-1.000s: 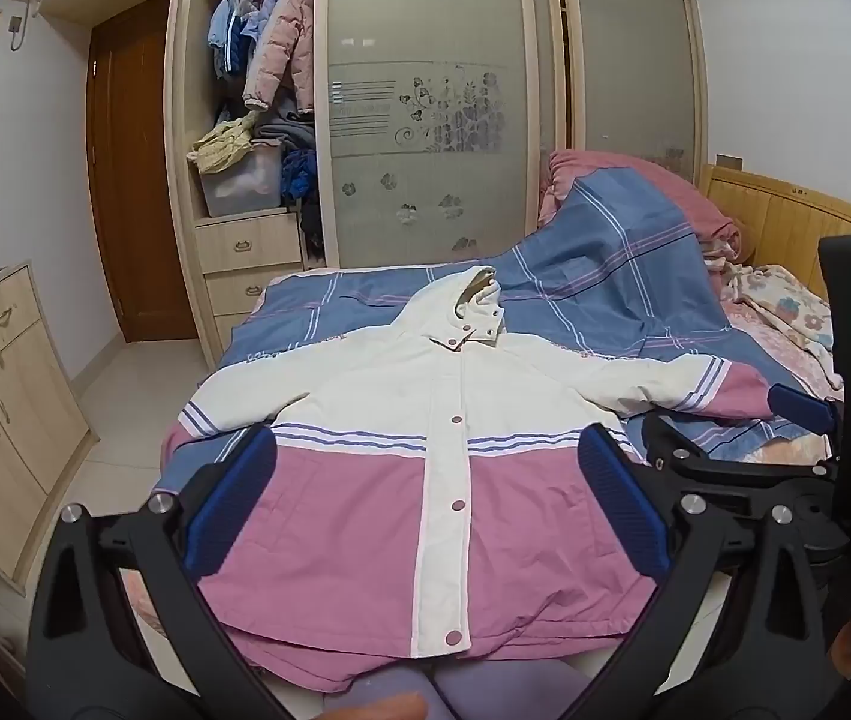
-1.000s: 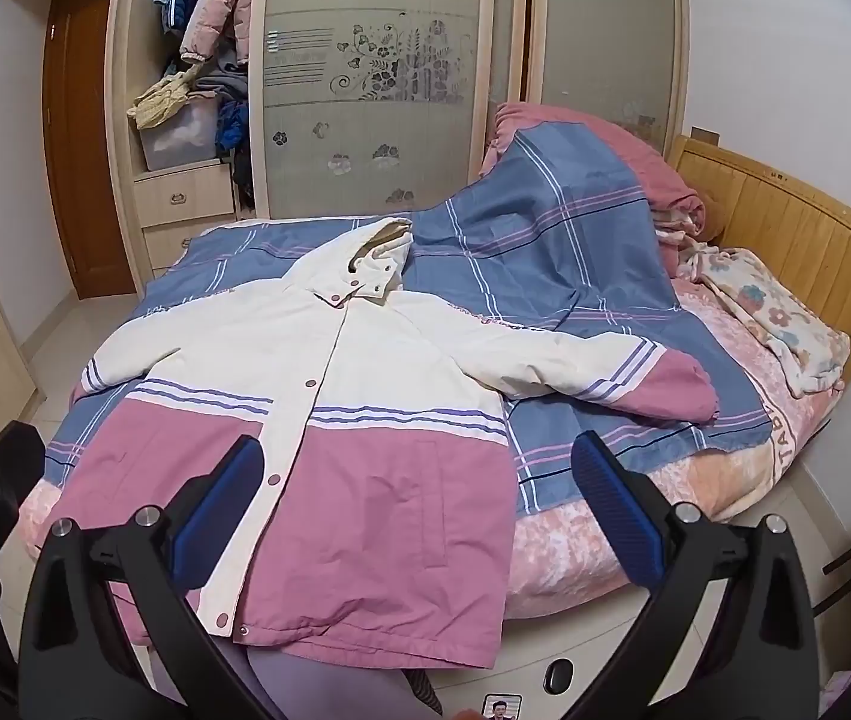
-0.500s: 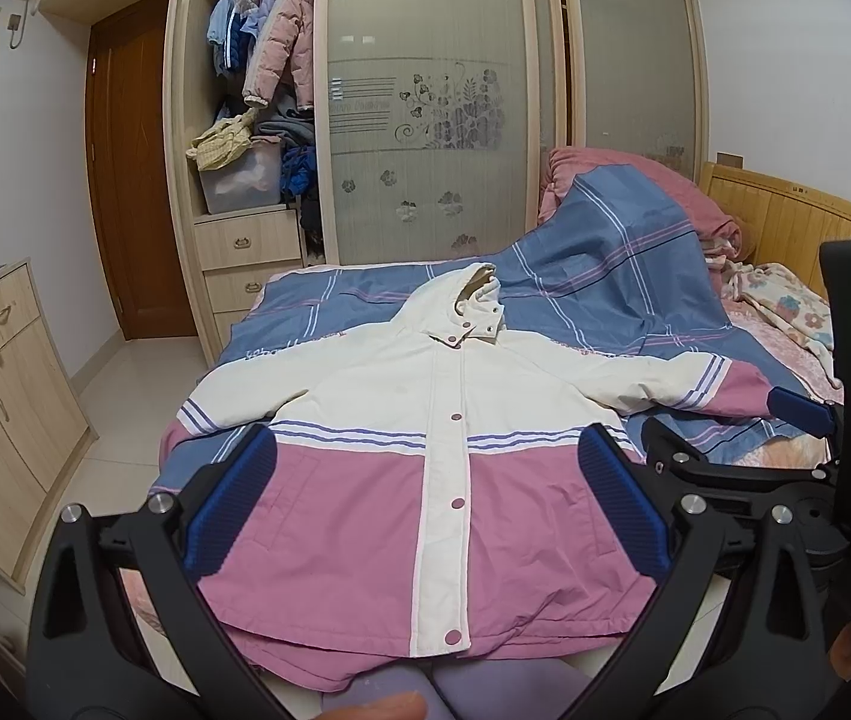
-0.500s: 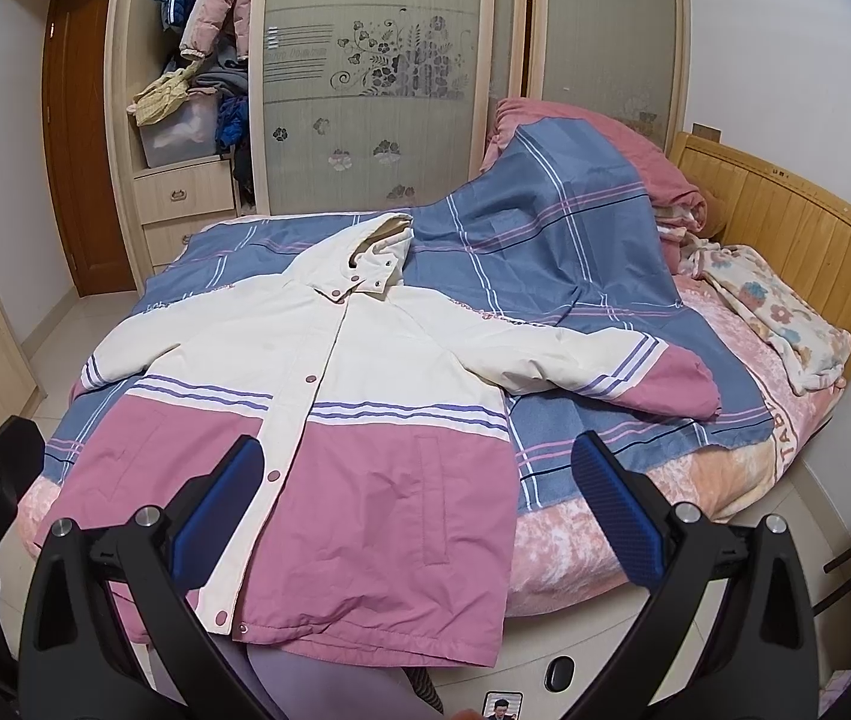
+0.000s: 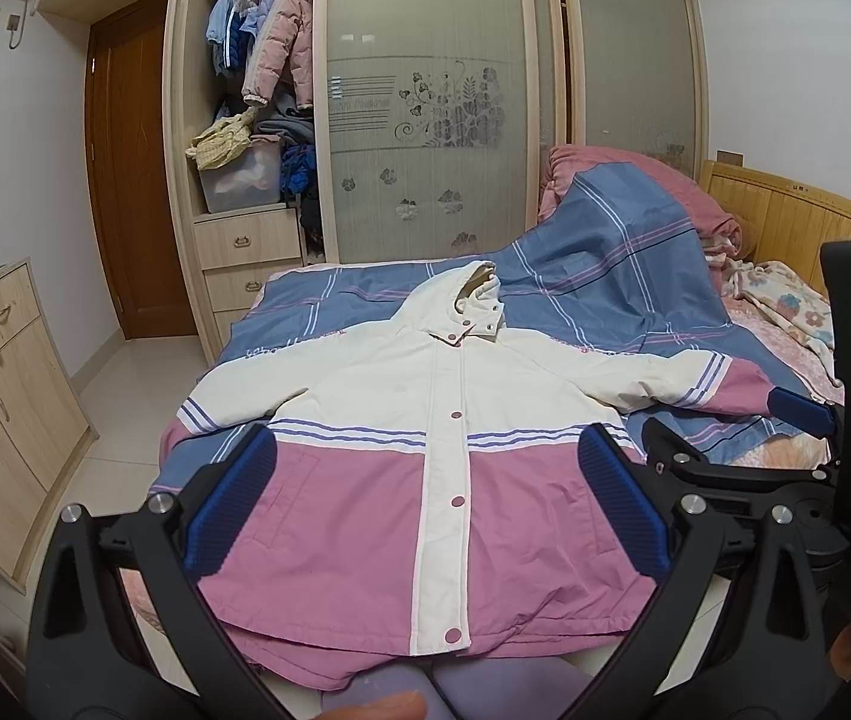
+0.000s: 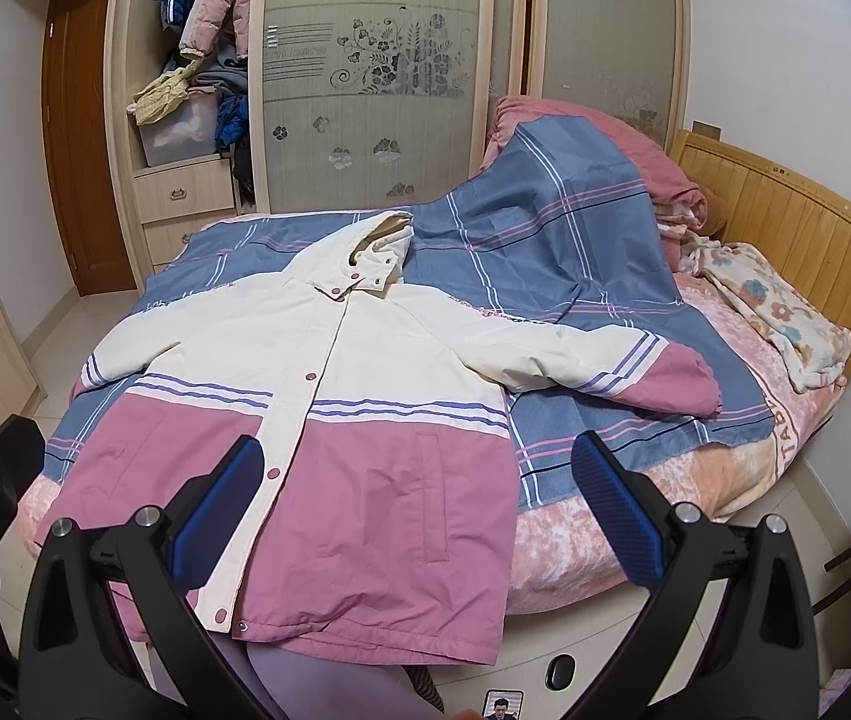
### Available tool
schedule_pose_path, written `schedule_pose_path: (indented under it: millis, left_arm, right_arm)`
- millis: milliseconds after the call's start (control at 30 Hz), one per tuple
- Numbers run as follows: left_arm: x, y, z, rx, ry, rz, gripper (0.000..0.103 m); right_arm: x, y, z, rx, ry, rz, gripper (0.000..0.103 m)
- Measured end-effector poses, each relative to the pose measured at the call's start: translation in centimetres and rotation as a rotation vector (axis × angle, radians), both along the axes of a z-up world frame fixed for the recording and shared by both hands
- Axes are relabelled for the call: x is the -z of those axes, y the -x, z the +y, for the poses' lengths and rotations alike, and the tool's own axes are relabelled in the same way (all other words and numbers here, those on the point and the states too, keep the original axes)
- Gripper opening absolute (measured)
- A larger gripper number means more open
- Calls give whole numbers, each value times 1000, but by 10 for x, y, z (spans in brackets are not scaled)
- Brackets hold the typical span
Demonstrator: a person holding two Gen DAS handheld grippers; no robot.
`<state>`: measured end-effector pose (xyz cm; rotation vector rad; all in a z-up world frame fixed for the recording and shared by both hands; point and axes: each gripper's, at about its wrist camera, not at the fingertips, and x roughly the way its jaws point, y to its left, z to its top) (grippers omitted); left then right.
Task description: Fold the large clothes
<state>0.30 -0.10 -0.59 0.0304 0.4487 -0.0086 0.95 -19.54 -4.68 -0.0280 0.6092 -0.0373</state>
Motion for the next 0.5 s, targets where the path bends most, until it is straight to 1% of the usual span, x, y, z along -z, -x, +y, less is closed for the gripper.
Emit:
schedule_pose_path:
  millis: [200,300,500]
  left_arm:
    - [3,0,0,-1,-1,3,101]
    - [12,2,0,-1,-1,4,101]
    - [11,2,0,-1,-1,5,101]
  right_arm:
    - [6,0,0,-2,-3,8,102]
    - [7,0,0,-2,-3,9,102]
    - [6,0,-1,-1,1,8,102]
